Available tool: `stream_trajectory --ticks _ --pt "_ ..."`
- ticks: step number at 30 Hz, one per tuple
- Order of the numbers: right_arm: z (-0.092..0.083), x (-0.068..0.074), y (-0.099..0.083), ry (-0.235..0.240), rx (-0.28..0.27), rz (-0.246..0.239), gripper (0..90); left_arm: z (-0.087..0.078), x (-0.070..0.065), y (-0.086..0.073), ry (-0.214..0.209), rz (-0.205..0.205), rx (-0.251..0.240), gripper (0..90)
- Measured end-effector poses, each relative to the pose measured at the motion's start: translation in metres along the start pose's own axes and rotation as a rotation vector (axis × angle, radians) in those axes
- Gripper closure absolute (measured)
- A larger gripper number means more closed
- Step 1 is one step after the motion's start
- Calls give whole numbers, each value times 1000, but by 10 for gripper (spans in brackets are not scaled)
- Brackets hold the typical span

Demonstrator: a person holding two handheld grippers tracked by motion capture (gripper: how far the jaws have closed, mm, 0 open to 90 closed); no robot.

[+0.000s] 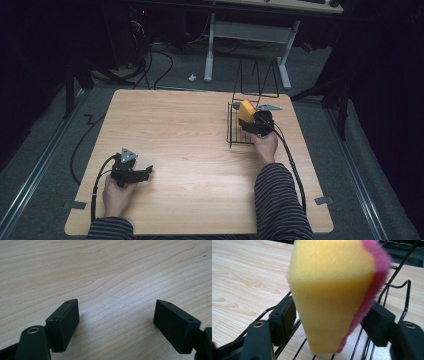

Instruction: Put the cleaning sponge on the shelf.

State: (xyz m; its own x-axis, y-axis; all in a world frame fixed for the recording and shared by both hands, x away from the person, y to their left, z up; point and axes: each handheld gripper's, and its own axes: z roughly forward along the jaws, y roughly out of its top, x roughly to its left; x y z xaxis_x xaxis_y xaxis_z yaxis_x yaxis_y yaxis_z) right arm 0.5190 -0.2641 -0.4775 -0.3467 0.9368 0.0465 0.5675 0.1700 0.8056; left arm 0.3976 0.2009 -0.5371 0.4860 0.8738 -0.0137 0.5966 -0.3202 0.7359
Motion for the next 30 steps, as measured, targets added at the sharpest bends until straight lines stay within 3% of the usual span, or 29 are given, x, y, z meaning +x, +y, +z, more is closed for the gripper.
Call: stream_trajectory --ticks 6,9,11,18,22,25,30 --pt "-9 1 1 12 8 30 275 0 0 0 -1 -1 0 212" --pt "-14 3 1 -1 12 4 254 0 0 0 -1 -1 0 213" --pt "-23 3 -1 4 -22 14 257 0 0 0 -1 -1 0 213" --pt "-37 -2 -1 -2 -29 10 215 0 0 0 -2 0 2 213" --pt "-51 -3 0 17 -66 27 217 0 0 0 -1 -1 0 213" --pt "-58 -2 -2 3 -87 7 223 0 0 0 0 0 0 212" --pt "-64 1 -7 -10 -65 -25 219 0 0 0 0 1 0 212"
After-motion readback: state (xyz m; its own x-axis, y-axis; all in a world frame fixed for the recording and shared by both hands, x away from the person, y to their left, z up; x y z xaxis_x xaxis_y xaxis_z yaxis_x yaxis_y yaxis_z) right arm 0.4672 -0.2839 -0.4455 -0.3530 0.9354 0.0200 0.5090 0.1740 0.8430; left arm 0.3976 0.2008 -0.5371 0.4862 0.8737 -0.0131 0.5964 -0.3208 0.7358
